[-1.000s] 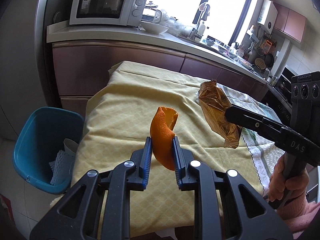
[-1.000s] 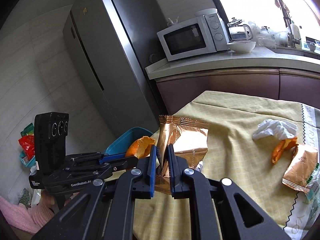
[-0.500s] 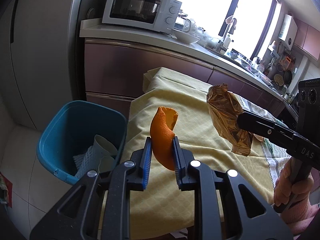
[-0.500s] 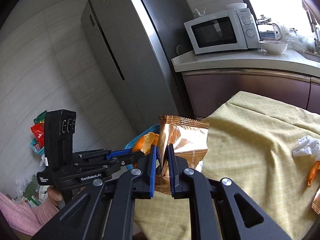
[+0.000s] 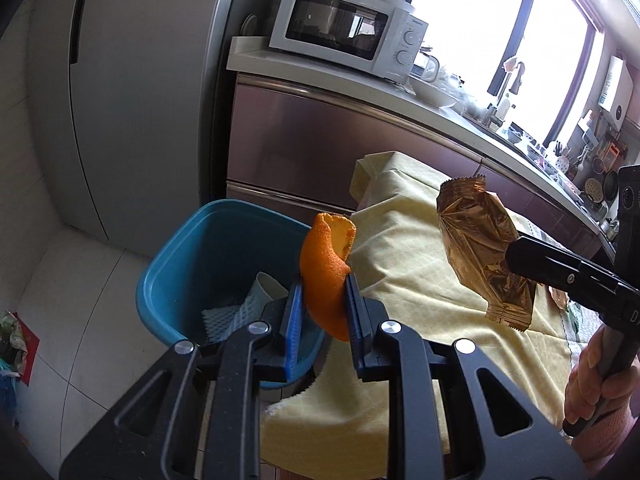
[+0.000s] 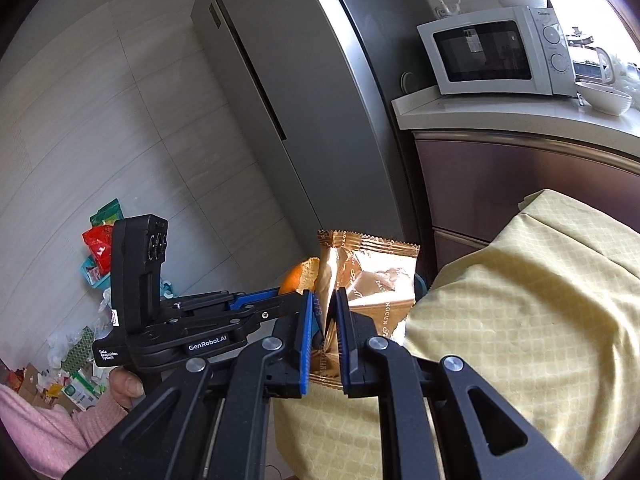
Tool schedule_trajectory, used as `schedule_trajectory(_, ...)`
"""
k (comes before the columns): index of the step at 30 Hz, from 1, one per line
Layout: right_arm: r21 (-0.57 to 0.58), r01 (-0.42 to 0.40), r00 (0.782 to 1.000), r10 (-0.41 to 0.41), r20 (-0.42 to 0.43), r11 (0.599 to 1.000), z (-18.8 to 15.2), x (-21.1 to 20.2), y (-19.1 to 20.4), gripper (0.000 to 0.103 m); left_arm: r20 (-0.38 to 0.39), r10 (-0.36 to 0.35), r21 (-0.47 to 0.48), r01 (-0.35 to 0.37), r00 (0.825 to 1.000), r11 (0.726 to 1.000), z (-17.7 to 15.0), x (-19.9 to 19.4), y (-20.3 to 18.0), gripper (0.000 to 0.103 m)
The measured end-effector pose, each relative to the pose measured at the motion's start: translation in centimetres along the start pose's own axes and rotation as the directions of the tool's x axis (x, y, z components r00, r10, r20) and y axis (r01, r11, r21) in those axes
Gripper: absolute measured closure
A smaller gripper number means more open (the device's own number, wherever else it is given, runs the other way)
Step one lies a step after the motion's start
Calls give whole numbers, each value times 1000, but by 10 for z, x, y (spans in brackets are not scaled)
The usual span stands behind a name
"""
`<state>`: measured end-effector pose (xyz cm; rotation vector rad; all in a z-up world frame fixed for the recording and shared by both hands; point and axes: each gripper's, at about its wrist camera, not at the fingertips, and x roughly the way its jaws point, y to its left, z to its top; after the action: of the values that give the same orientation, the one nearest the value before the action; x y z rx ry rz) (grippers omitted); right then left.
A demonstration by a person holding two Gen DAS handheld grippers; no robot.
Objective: Collect trash
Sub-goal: 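Carry orange peel in left gripper while right gripper carries brown wrapper to teal bin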
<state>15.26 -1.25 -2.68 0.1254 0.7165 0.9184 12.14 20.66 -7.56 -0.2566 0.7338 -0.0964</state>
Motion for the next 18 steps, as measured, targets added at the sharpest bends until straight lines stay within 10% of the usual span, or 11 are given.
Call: schedule_trajectory(18, 16, -84, 991, 85, -103, 996, 12, 65, 12, 93, -54, 80, -53, -83, 995, 995, 2, 41, 43, 82)
